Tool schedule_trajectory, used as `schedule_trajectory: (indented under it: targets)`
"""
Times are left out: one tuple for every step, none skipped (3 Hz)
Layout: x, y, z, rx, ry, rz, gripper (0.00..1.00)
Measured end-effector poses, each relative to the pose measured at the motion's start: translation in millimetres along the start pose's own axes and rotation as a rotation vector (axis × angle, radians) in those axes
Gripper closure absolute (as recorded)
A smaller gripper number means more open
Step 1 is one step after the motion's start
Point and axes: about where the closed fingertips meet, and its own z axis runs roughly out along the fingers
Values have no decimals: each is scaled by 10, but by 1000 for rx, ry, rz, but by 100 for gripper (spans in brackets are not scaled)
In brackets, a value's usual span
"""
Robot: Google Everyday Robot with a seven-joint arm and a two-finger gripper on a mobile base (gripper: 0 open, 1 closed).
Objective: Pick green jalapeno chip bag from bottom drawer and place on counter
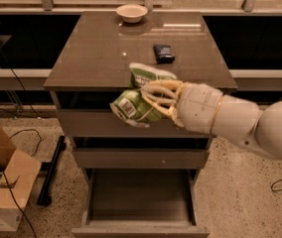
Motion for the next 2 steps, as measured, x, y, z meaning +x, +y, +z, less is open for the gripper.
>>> schedule_trajectory:
  targets:
    - [-344, -383, 226, -10, 36, -88, 100]
    - [-488, -719, 504, -19, 70, -137, 100]
